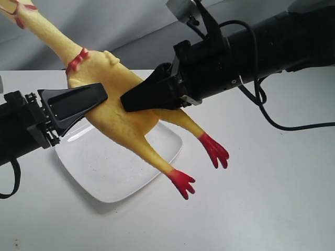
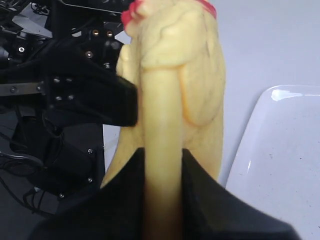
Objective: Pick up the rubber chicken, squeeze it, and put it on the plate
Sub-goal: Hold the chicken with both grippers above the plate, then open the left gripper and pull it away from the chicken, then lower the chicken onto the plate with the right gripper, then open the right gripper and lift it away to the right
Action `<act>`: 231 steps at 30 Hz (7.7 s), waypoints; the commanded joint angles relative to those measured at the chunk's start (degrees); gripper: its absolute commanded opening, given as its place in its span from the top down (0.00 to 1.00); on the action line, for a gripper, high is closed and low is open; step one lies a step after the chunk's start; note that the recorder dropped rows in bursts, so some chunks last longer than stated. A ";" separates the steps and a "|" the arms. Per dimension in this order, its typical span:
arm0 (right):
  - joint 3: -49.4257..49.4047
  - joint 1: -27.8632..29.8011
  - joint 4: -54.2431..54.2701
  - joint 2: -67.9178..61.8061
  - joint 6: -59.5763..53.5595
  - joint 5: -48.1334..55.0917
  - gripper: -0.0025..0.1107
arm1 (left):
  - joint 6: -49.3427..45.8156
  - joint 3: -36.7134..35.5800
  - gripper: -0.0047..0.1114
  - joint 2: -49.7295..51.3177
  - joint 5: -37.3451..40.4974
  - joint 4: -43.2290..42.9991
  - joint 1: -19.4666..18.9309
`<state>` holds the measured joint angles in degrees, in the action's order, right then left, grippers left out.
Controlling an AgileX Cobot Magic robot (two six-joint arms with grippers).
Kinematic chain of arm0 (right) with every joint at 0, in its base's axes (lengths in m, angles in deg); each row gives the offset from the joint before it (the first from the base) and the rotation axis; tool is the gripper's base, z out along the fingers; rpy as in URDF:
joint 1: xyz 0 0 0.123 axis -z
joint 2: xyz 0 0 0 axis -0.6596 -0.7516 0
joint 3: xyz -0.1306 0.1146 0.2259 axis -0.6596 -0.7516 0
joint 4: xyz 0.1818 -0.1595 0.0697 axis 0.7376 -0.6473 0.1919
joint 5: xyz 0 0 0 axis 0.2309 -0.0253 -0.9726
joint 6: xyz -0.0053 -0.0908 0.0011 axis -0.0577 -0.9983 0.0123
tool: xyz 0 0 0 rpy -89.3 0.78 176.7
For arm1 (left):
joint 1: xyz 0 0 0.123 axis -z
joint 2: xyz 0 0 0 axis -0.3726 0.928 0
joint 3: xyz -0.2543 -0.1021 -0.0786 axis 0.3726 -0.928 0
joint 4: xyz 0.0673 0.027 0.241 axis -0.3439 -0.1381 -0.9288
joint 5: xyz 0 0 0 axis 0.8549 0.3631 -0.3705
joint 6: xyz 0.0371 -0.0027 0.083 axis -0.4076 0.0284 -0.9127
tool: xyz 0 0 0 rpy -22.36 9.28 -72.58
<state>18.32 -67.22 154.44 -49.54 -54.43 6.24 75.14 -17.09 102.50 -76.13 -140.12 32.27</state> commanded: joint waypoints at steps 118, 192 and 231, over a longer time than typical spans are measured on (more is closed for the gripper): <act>0.37 -0.33 0.30 0.62 -0.85 0.41 0.98 | -3.40 0.57 0.06 0.20 -0.07 -6.25 -0.17; 9.73 -5.49 2.99 -26.42 -13.90 -23.97 0.43 | 45.72 -0.85 0.96 -66.72 14.95 -48.78 -0.17; -38.74 -5.49 -34.24 56.25 22.73 -62.51 0.98 | 45.62 -0.85 0.96 -66.72 18.71 -48.78 -0.17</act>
<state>-18.16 -72.81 118.63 1.94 -32.15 -52.70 119.52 -17.82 35.97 -58.23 -189.07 31.93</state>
